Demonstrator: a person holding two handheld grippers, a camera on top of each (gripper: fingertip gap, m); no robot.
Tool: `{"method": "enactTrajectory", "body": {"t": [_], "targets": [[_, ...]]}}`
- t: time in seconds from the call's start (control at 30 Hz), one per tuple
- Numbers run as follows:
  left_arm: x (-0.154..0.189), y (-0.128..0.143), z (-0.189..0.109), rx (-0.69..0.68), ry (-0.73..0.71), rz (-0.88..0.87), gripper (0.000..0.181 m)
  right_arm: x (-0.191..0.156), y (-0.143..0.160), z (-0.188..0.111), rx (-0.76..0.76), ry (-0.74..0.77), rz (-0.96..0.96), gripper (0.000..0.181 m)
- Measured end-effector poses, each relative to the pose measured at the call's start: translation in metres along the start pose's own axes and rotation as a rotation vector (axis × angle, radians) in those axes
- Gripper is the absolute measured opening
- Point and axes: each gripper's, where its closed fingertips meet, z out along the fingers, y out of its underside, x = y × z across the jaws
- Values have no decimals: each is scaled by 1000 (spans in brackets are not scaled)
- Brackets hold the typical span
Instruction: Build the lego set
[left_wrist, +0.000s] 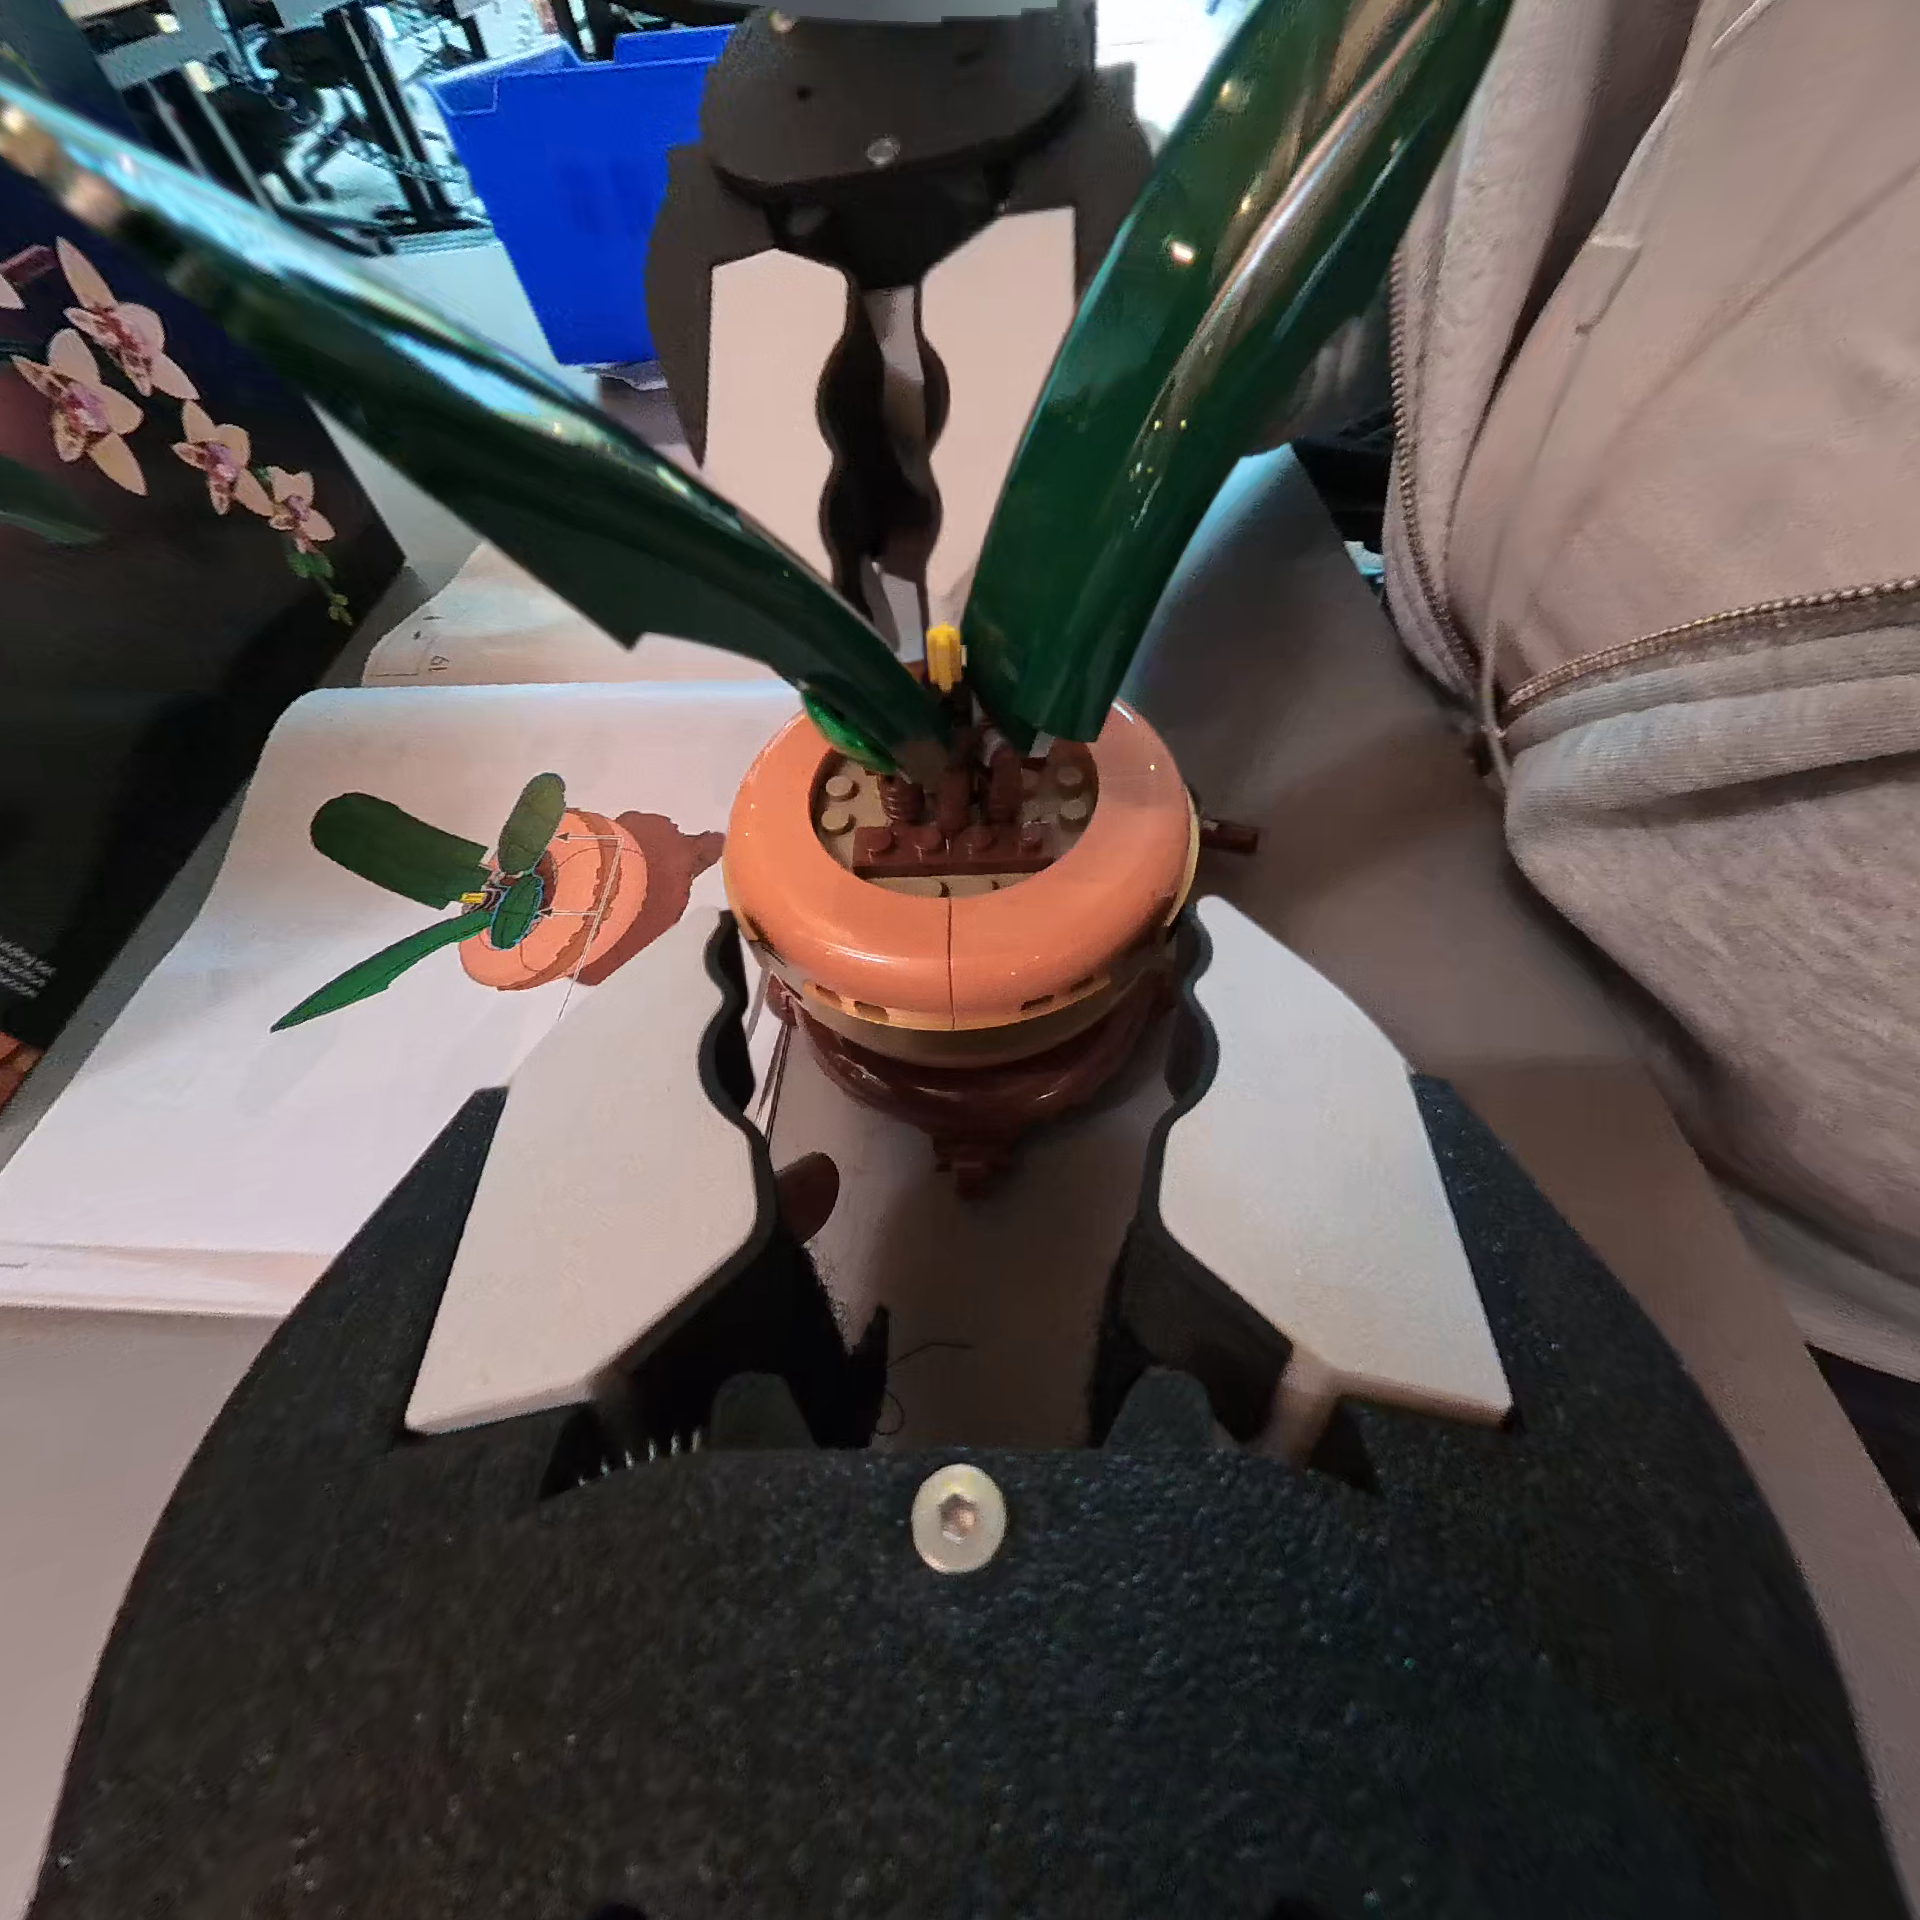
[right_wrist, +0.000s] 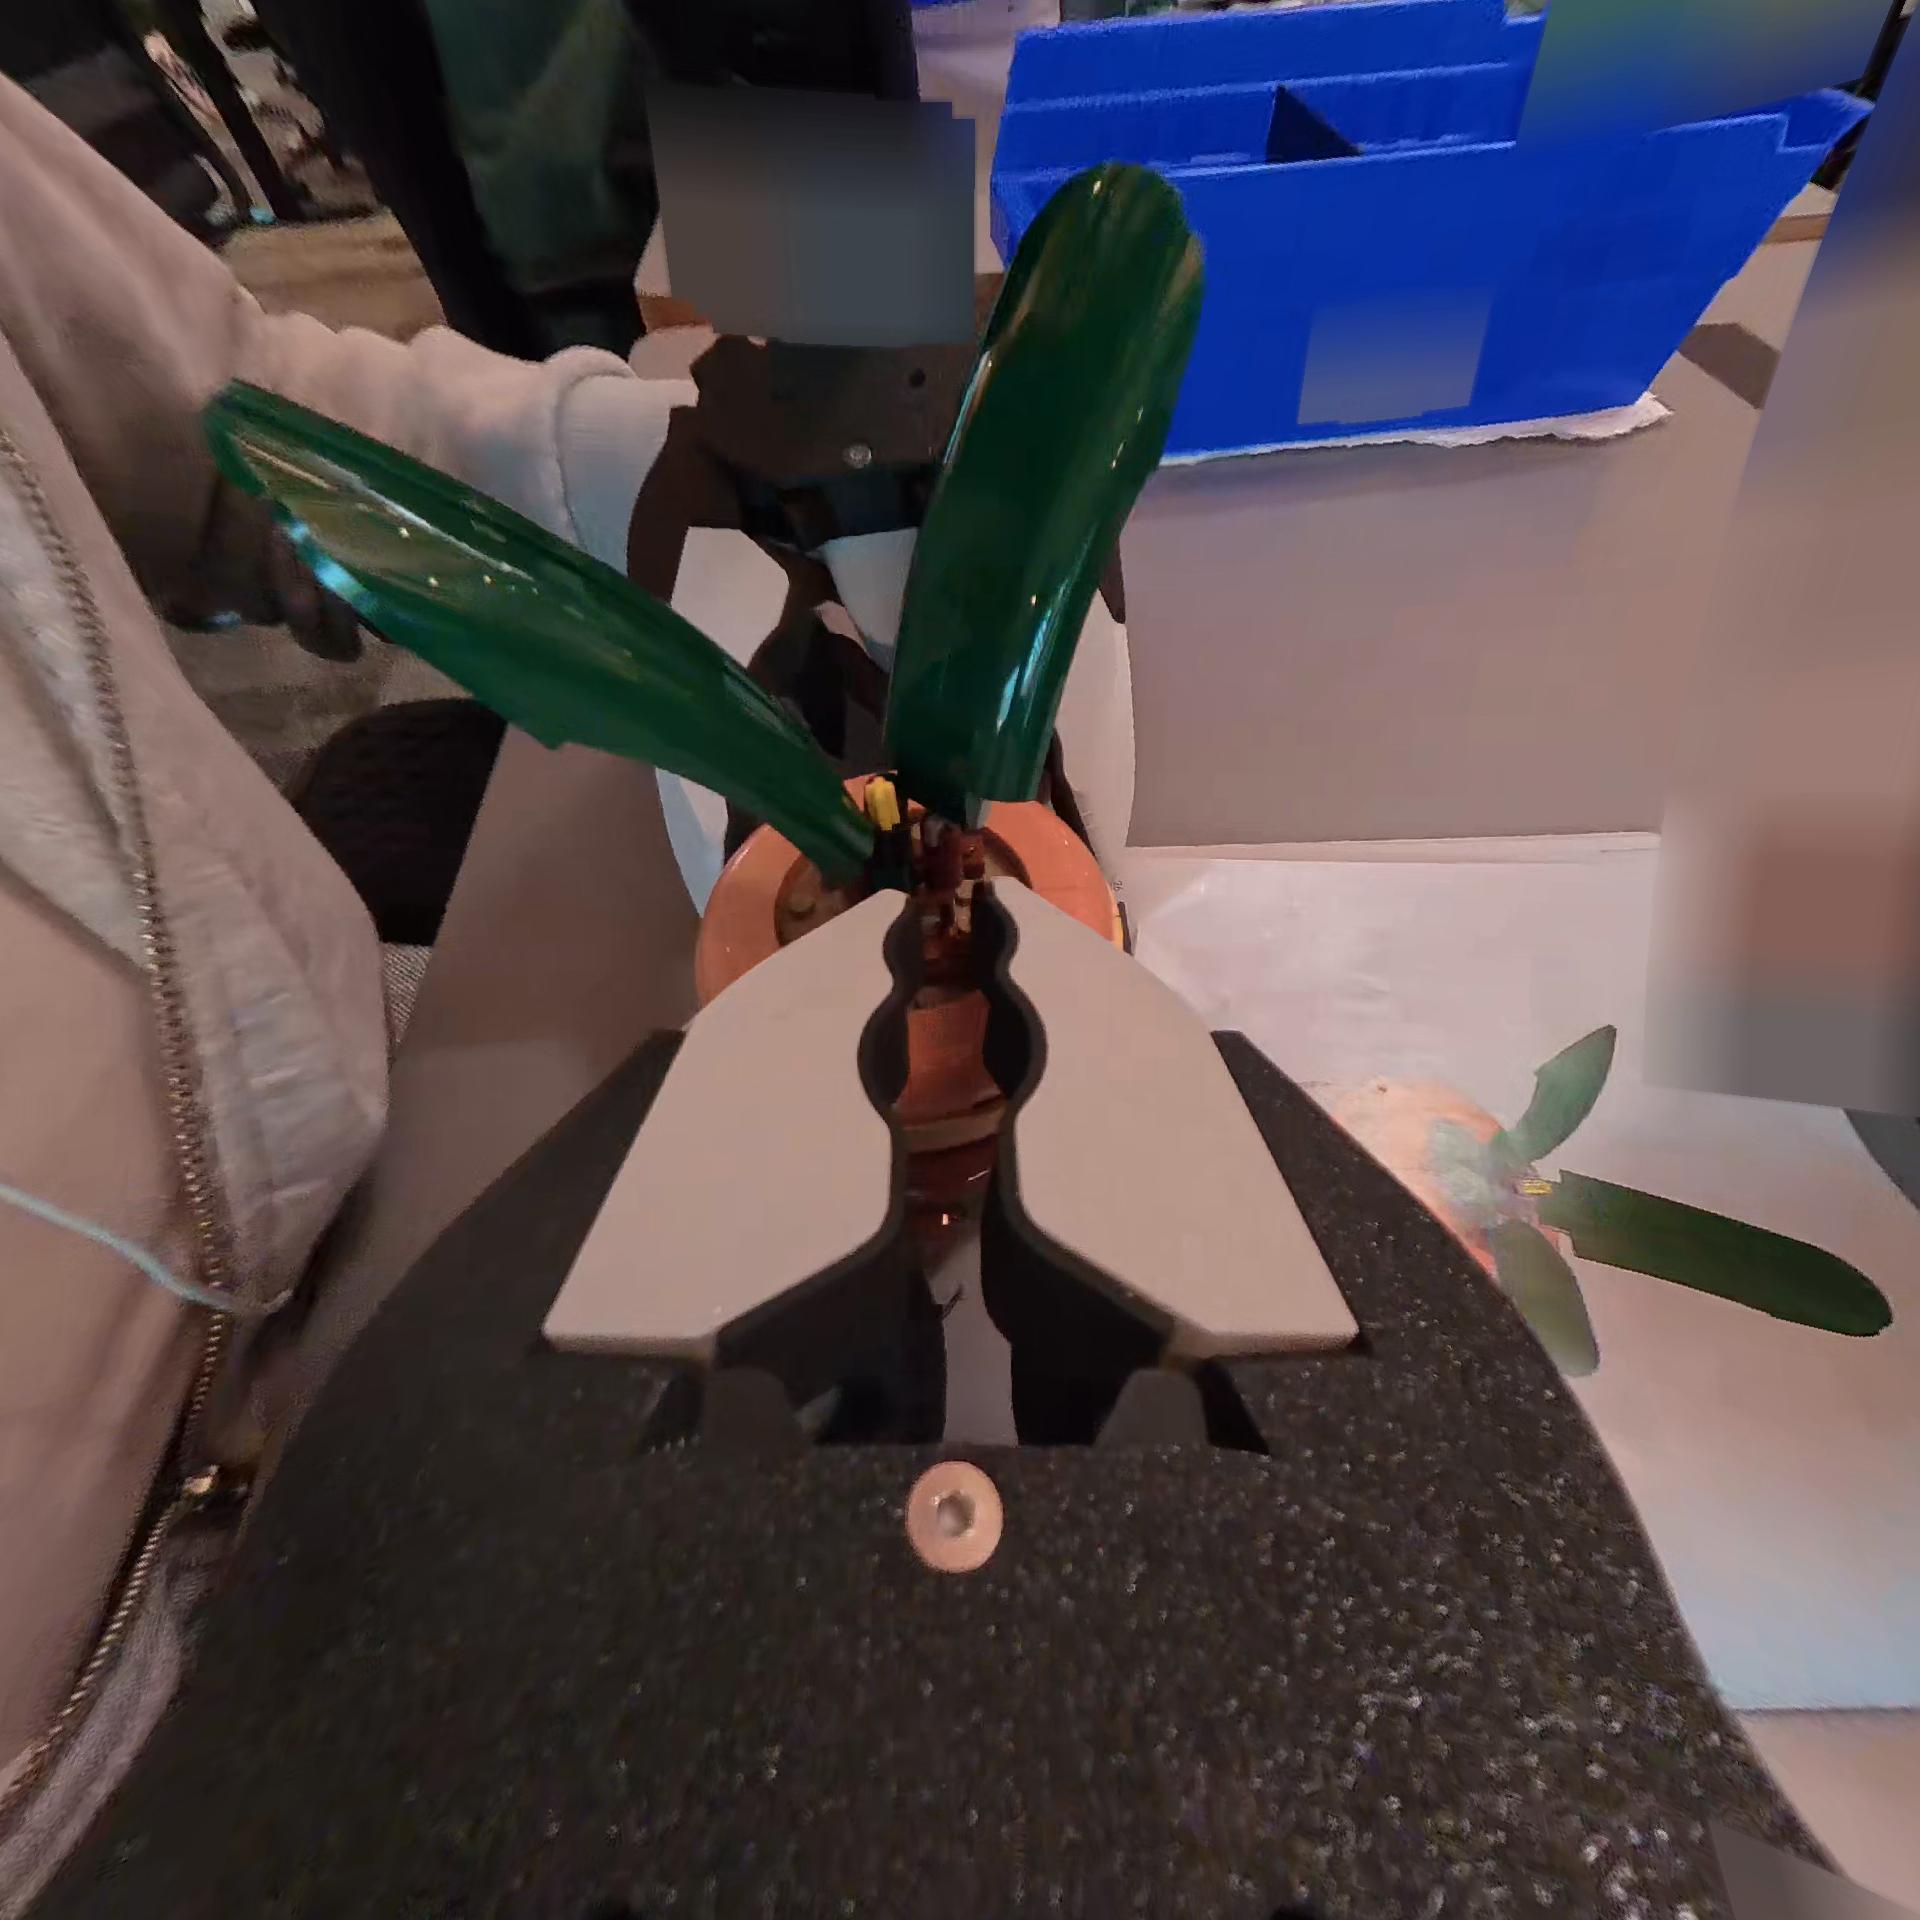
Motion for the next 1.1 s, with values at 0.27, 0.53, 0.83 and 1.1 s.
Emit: {"method": "enactTrajectory", "body": {"t": [0.27, 0.53, 0.83, 1.1], "targets": [[0, 1, 0, -4, -28, 12, 78, 13, -17, -15, 22, -24, 17, 16], [-5, -12, -27, 61, -213, -95, 87, 20, -46, -11, 62, -373, 36, 28], [11, -1, -2, -156, -680, -249, 131, -3, -31, 12, 14, -728, 154, 16], [-19, 11, -32, -141, -764, -282, 113, 16, -32, 7, 145, -347, 336, 12]]}}
